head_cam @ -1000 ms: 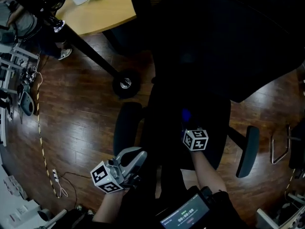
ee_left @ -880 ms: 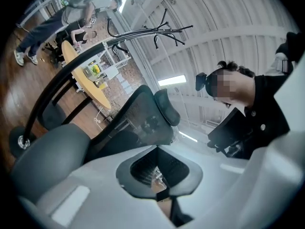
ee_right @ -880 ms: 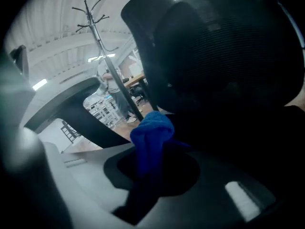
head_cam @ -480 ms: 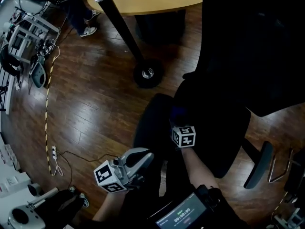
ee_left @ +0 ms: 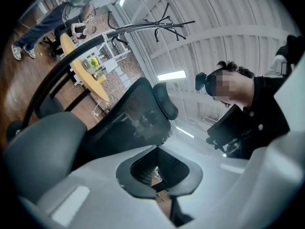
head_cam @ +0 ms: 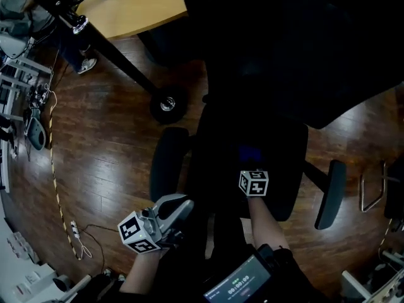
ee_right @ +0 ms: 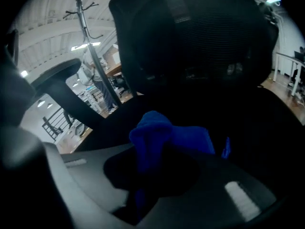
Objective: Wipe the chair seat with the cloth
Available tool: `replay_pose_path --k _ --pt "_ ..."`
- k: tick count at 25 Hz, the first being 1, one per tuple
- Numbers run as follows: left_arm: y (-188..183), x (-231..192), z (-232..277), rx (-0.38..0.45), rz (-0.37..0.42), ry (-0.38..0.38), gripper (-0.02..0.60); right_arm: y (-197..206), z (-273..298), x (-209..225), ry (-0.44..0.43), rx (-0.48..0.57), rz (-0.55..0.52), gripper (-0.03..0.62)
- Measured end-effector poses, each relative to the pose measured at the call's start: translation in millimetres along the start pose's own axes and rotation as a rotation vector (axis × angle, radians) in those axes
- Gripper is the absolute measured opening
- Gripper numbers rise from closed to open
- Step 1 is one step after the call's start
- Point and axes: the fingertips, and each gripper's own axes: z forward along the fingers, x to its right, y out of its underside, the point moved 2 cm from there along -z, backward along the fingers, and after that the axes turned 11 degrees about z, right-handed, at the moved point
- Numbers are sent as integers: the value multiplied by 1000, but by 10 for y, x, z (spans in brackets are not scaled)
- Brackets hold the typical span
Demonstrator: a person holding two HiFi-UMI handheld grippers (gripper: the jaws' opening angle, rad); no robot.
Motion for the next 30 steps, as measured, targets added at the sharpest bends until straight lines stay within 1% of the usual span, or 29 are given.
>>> replay_pose_path --k 4,6,8,10,13,16,18,20,23,24,26,28,30 --pt "198 -61 235 -68 -13 50 3 17 -473 831 131 55 78 60" --pt "285 -91 358 -103 -17 75 3 -6 -755 1199 192 98 145 60" --pt "375 -93 462 -132 -22 70 3 -50 -1055 1513 247 139 207 60" --pt "419 -65 559 -148 -24 64 3 -67 -1285 1738 294 160 218 60" --pt "370 13 777 -165 -22 79 3 -171 -1466 1839 297 157 188 60" --pt "306 105 941 -173 -19 94 3 -280 -1545 1829 285 147 193 60" --pt "288 162 964 -165 -19 97 3 -293 -1588 1839 251 147 215 60" --pt "274 161 939 -152 -19 90 3 -287 -1612 1851 223 146 238 60" --pt "243 58 881 -123 -21 67 3 -312 -1560 1744 224 159 232 60" --pt "233 34 849 -116 -20 62 3 -321 -1501 1610 205 167 222 60" --pt "215 18 752 -106 -13 46 3 -310 -1304 1190 129 163 189 60" --pt "168 25 629 -86 -6 21 3 -252 -1046 652 25 124 154 60" --pt "68 17 505 -48 -3 -12 3 -159 -785 85 -81 70 124 60"
